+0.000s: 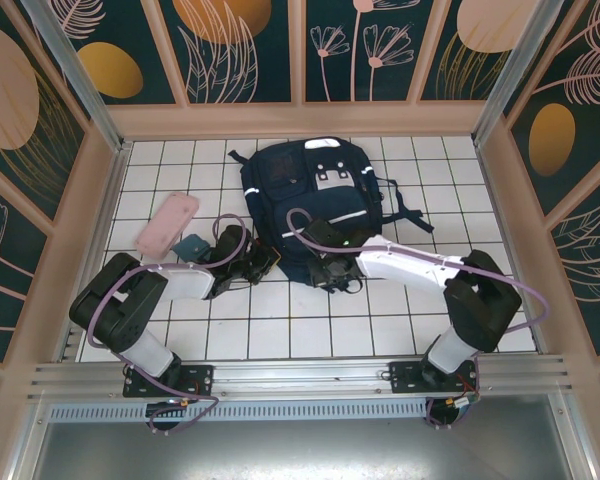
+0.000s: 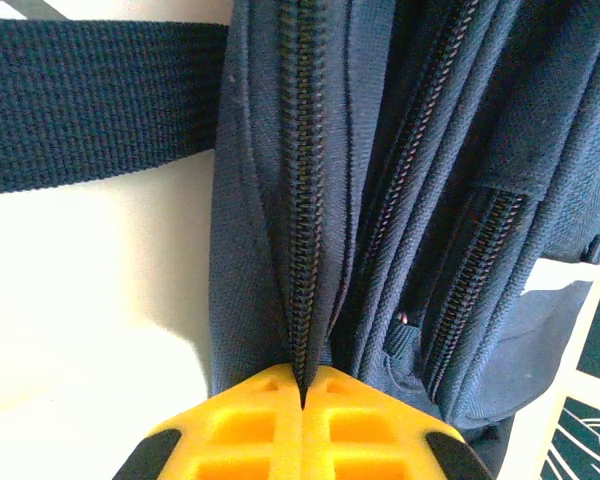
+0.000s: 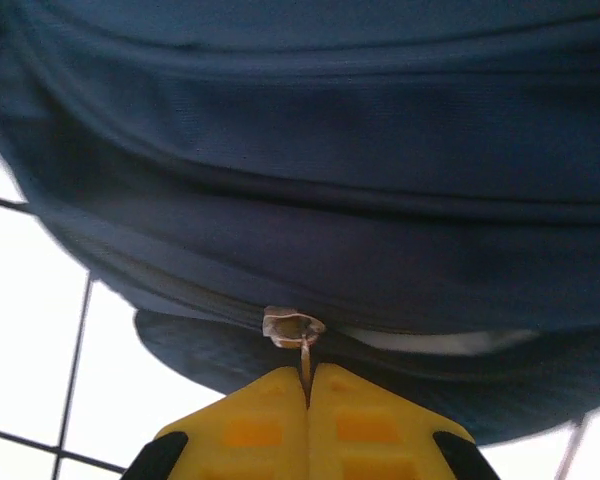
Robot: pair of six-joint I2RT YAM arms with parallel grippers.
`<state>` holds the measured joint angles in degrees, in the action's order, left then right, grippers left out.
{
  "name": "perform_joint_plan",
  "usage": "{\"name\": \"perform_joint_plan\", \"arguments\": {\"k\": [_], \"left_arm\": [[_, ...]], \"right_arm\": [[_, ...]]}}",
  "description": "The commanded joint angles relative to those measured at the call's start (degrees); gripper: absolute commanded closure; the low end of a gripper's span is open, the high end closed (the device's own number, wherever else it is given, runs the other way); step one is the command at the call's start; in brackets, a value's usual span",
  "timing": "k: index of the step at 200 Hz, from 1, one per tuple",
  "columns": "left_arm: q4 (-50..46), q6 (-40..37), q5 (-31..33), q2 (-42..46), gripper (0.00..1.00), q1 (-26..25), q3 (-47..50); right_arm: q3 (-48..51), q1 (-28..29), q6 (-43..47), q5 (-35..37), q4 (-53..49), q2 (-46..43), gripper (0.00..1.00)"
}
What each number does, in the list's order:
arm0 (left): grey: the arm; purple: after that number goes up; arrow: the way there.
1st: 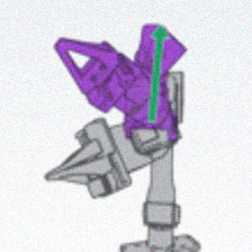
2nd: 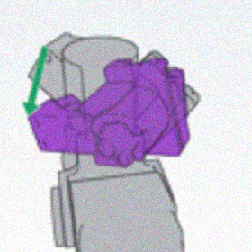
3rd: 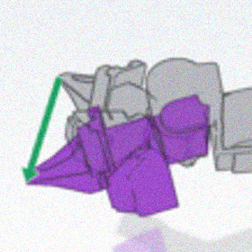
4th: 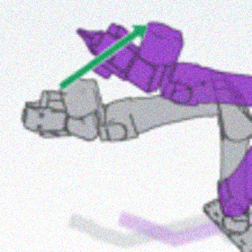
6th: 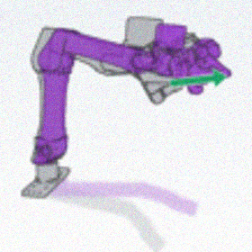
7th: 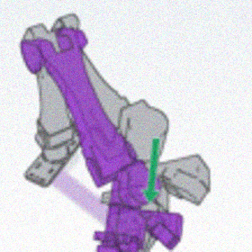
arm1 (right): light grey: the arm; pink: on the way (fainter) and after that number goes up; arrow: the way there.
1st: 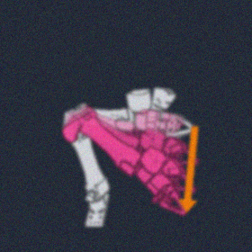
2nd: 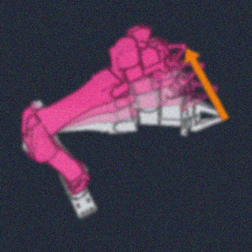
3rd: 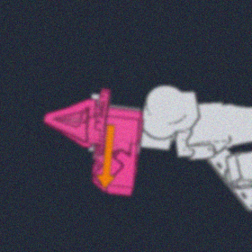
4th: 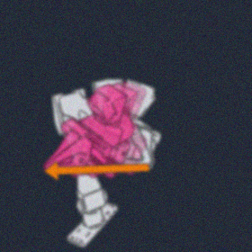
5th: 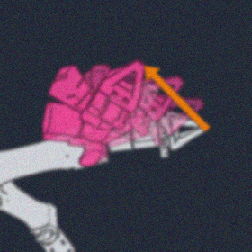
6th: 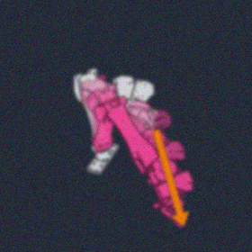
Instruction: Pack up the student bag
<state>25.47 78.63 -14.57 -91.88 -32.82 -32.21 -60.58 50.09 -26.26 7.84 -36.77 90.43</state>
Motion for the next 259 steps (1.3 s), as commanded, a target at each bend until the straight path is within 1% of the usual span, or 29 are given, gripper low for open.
{"name": "perform_joint_plan", "arguments": {"k": [1,20,33,58,68,89,108,114,117,120,131,139,155,180,190,208,214,228,243,259], "left_arm": [[-3.32,-2.32,3.84,-0.48,1.0,0.65,-1.33],[-3.97,-2.9,3.74,-0.24,1.0,1.07,-1.75],[-4.6,-3.58,3.76,0.15,1.0,1.42,-2.22],[-7.02,-6.06,4.02,0.98,1.0,1.97,-4.26],[-8.49,-7.45,4.39,1.3,1.0,2.26,-5.47],[-12.27,-9.47,5.31,2.24,1.0,3.72,-7.37],[-14.23,-9.94,6.47,4.39,1.0,6.05,-7.52],[-15.3,-10.14,7.2,5.31,0.95,6.63,-7.67],[-15.85,-10.2,7.71,5.79,0.9,6.89,-7.69],[-16.44,-10.32,8.06,6.19,0.86,7.11,-7.76],[-18.77,-10.86,9.8,8.12,0.76,7.72,-7.78],[-20.35,-11.12,10.85,9.6,0.69,7.98,-7.55],[-22.84,-11.9,11.48,12.81,0.64,7.96,-6.8],[-25.46,-10.5,10.59,18.1,0.54,7.95,-3.61],[-25.75,-9.6,9.45,20.15,0.52,7.95,-2.21],[-26.24,-8.17,6.72,23.33,0.51,7.71,-0.67],[-26.34,-7.77,6.01,24.06,0.51,7.45,-0.26],[-27.12,-6.96,5.56,25.23,0.5,5.98,-0.13],[-27.41,-5.71,5.84,25.23,0.48,3.55,-0.23],[-26.49,-3.75,6.1,24.4,0.47,0.8,-0.25]], "right_arm": [[1.34,-3.45,-0.2,10.49,-9.04,-2.56,1.0],[1.33,-5.52,-2.22,14.92,-9.92,-2.81,1.0],[0.94,-5.88,-3.19,16.2,-9.96,-3.02,1.0],[0.0,-3.75,-1.84,12.83,-7.78,-4.46,1.0],[-0.54,-2.08,-0.5,9.4,-6.08,-5.36,1.0],[0.04,1.17,2.72,-3.91,0.11,-8.58,1.0],[0.74,2.37,2.58,-9.72,4.51,-10.16,1.0],[0.95,2.55,2.17,-10.64,5.66,-10.1,1.0],[1.03,2.64,1.87,-10.98,6.28,-9.98,1.0],[1.08,2.8,1.62,-11.26,6.85,-9.84,1.0],[1.2,3.12,0.99,-12.2,8.79,-8.88,1.0],[0.85,3.42,0.54,-11.64,9.77,-7.96,1.0],[-0.19,3.54,-1.07,-10.39,12.21,-6.25,1.0],[-0.91,3.62,-2.93,-11.62,16.85,-3.87,1.0],[-1.83,3.7,-3.96,-10.46,16.07,-2.66,1.0],[-3.51,3.66,-5.34,-6.72,10.41,-1.31,1.0],[-3.63,3.7,-5.46,-4.96,8.66,-1.4,0.95],[-2.32,3.7,-5.62,-3.17,5.91,-3.0,0.81],[0.62,3.7,-5.71,-3.27,4.63,-5.99,0.67],[4.45,3.7,-6.08,-4.57,4.81,-8.88,0.57]]}}
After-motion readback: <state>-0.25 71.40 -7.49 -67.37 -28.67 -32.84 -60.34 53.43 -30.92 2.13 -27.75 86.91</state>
